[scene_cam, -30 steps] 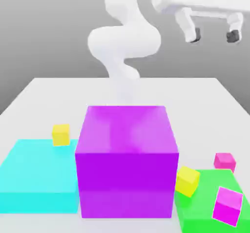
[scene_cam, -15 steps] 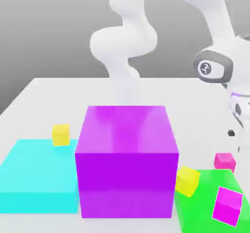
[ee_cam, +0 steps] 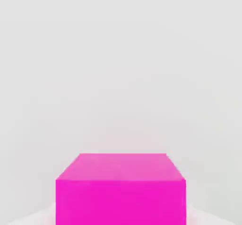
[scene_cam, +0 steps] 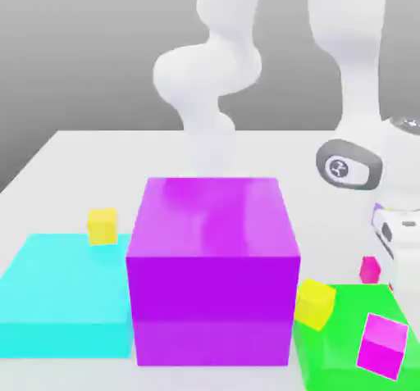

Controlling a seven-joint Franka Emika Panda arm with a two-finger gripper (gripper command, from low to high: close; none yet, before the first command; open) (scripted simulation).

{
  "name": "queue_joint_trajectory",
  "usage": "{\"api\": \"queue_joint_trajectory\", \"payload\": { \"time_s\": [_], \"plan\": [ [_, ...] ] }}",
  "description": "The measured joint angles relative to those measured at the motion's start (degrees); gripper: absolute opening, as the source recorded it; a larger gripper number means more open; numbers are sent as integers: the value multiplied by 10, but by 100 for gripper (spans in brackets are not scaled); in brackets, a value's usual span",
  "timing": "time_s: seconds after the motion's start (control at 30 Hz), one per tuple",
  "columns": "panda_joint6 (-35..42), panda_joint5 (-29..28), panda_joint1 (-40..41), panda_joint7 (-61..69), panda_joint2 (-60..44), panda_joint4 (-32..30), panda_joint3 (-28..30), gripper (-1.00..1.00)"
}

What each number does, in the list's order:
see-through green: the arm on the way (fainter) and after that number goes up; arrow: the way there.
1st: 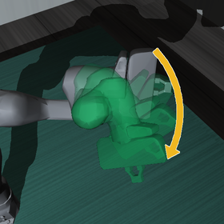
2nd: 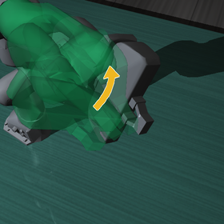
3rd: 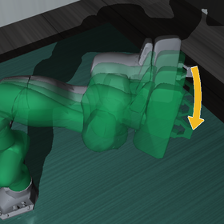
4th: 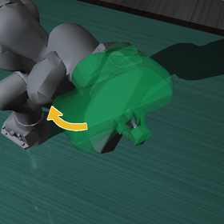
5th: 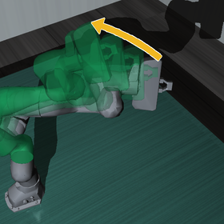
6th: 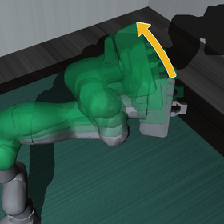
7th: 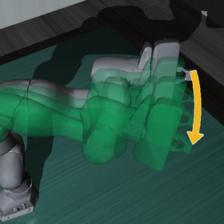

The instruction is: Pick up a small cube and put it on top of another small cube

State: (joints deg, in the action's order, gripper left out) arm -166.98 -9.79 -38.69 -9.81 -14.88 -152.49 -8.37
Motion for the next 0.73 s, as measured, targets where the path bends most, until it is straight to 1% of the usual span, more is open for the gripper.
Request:
{"api": "queue_joint_trajectory", "payload": {
  "time_s": [0.1, 0.13, 0.27, 0.5, 0.53, 0.6, 0.63, 0.73],
  "plan": [
    [48, 41, 18, 31, 60, -11, -25, -100],
    [66, 50, 26, 47, 67, 0, -24, -100],
    [145, 68, 73, 115, 70, 75, -3, -100],
    [279, 91, 148, 233, 64, 217, 52, -100],
    [275, 92, 153, 240, 53, 225, 56, -100],
    [243, 91, 156, 244, 19, 226, 59, -100],
    [225, 90, 155, 245, 3, 225, 61, 100],
    [225, 90, 155, 245, 3, 225, 61, 100]
  ]
}}
